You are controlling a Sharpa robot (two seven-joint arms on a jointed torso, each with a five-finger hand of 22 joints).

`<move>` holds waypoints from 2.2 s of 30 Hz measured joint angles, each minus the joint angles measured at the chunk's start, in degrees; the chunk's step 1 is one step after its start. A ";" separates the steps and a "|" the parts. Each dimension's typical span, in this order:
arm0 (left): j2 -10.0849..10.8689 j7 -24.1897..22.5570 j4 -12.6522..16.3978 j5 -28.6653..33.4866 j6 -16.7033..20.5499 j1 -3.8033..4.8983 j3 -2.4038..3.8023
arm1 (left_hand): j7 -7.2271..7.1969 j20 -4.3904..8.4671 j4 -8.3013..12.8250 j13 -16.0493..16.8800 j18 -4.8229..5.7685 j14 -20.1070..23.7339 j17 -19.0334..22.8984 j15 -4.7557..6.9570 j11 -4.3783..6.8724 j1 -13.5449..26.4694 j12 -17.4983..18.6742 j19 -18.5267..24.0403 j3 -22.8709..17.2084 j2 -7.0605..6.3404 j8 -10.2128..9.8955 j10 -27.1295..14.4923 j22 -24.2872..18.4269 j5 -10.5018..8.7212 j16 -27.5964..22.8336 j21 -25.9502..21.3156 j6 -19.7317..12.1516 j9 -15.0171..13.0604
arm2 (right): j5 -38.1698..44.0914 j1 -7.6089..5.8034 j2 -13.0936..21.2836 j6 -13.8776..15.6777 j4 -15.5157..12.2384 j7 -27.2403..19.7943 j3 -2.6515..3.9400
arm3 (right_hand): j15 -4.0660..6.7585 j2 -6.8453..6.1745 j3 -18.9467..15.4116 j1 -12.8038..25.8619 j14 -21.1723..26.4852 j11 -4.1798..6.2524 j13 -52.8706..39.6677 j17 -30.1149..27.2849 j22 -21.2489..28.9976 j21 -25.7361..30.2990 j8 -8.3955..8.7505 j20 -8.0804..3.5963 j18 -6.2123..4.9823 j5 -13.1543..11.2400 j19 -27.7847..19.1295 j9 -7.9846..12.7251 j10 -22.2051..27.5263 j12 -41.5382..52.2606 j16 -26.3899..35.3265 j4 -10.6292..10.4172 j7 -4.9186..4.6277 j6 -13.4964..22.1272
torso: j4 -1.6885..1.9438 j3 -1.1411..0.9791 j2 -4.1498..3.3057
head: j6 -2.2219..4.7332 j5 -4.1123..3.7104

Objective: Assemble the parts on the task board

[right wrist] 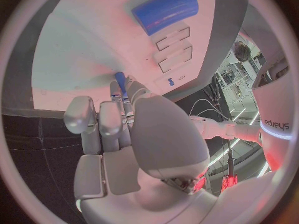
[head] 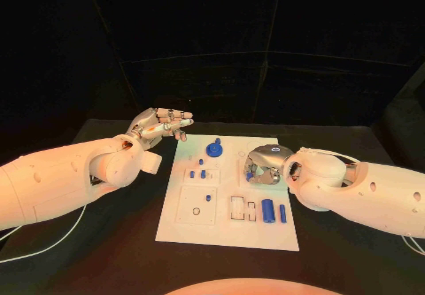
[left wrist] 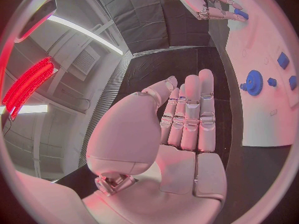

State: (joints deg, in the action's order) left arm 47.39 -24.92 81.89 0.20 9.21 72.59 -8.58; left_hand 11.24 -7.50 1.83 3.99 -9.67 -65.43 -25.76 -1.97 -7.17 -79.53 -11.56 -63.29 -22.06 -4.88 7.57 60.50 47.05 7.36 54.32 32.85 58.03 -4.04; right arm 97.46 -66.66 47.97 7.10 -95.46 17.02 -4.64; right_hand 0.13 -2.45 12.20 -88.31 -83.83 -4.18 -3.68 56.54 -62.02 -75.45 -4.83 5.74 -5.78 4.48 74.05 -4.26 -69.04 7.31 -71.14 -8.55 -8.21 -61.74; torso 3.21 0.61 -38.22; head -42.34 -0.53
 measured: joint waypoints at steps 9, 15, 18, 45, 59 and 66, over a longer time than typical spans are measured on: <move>0.03 0.05 -0.04 0.00 -0.08 0.00 0.00 | 0.00 0.00 0.00 0.00 0.00 0.00 0.06 0.00 0.00 0.00 0.00 0.00 0.00 0.00 0.00 0.00 0.00 0.00 0.00 0.00 0.00 0.00 | 0.14 0.13 0.38 2.31 -0.29 -0.35 -0.06 | 0.62 0.23 4.07 -0.24 -0.22 0.71 -0.03 0.87 -1.92 -1.27 -0.41 -0.52 0.00 -0.23 0.92 0.01 -2.33 -0.74 -0.76 0.72 0.52 -2.30 | 0.00 0.00 0.02 | -0.03 0.09; 0.03 0.08 -0.22 0.00 -0.11 0.00 0.00 | 0.00 0.00 0.00 0.00 0.00 0.00 0.06 0.00 0.00 0.00 0.00 0.00 0.00 0.00 0.00 0.00 0.01 0.00 0.00 0.00 0.00 0.00 | 0.28 0.15 1.42 4.43 -1.57 -0.52 -0.04 | 0.62 0.22 4.93 -0.25 -0.21 0.49 -0.03 0.91 -2.16 -1.27 -0.37 -0.51 0.00 -0.04 0.92 0.01 -2.52 -1.03 -0.76 1.19 0.47 -2.51 | 0.00 -0.02 0.05 | 0.02 0.14; 0.03 0.10 -0.35 0.00 -0.13 0.00 0.00 | 0.00 0.00 0.00 0.00 0.00 0.00 0.06 0.00 0.00 0.00 0.00 0.00 0.00 0.00 0.00 0.00 0.01 0.00 0.00 0.00 0.00 0.00 | 0.37 0.11 2.31 5.66 -2.94 -0.60 0.02 | 0.62 -0.17 5.30 -0.63 -0.21 0.49 -0.05 0.91 -2.23 -1.27 -0.37 -0.51 0.00 -0.03 0.92 0.00 -2.52 -1.23 -1.04 1.23 0.53 -2.58 | -0.01 -0.03 0.08 | 0.10 0.15; -0.80 0.10 -0.99 0.01 -0.47 -0.01 -0.04 | 0.00 0.00 0.00 0.00 0.00 0.00 0.18 0.00 0.00 -0.22 -0.20 0.00 0.00 0.22 0.23 0.00 -0.03 0.00 0.23 0.00 0.00 0.00 | -2.83 2.67 -7.07 12.63 -7.12 -7.25 0.06 | 0.61 -1.80 7.08 0.84 -0.21 0.29 -0.14 1.22 -2.54 -1.75 0.23 -0.31 0.00 -0.50 1.11 0.17 -2.73 -2.51 -1.35 1.30 0.32 -2.85 | 0.04 0.08 0.02 | 0.01 2.01; -1.05 0.08 -0.98 0.01 -0.62 -0.01 -0.04 | 0.00 0.00 0.00 0.00 0.00 0.00 0.18 0.00 0.00 -0.22 -0.20 0.00 0.00 0.22 0.23 0.00 -0.03 0.00 0.23 0.00 0.00 -0.01 | -3.48 5.57 -12.24 10.57 -2.00 -9.81 0.00 | 0.61 -1.80 7.71 0.84 -0.21 0.29 -0.09 1.01 -2.28 -1.75 0.70 -0.31 0.00 -0.50 1.11 0.26 -2.73 -3.01 -1.35 1.63 0.10 -2.63 | 0.04 0.05 -0.04 | -0.64 3.15; -1.16 0.08 -0.98 0.01 -0.69 -0.01 -0.04 | 0.00 0.00 0.00 0.00 0.00 0.00 0.17 0.00 0.00 -0.22 -0.20 0.00 0.00 0.22 0.23 0.00 -0.02 0.00 0.23 0.00 0.00 -0.01 | -3.55 5.81 -13.14 8.78 -0.44 -10.06 0.00 | 0.61 -1.80 7.71 0.84 -0.21 0.29 -0.10 0.91 -2.11 -1.75 0.85 -0.31 0.00 -0.50 1.11 0.30 -2.72 -3.00 -1.35 1.63 0.09 -2.61 | 0.00 0.03 -0.04 | -0.86 3.34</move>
State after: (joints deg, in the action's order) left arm 46.24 -24.84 80.91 0.21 8.52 72.58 -8.63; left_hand 11.24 -7.50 1.82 3.99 -9.66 -65.43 -25.59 -1.97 -7.17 -79.75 -11.76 -63.29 -22.06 -4.66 7.79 60.50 47.02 7.36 54.54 32.85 58.03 -4.05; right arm 93.91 -60.86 34.83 15.88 -95.90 6.95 -4.64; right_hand 0.74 -4.25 19.92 -87.47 -84.05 -3.89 -3.78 57.45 -64.13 -77.20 -3.98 5.42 -5.77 3.97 75.16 -3.96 -71.76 4.31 -72.49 -6.91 -8.12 -64.35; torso 3.21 0.64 -38.26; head -43.20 2.81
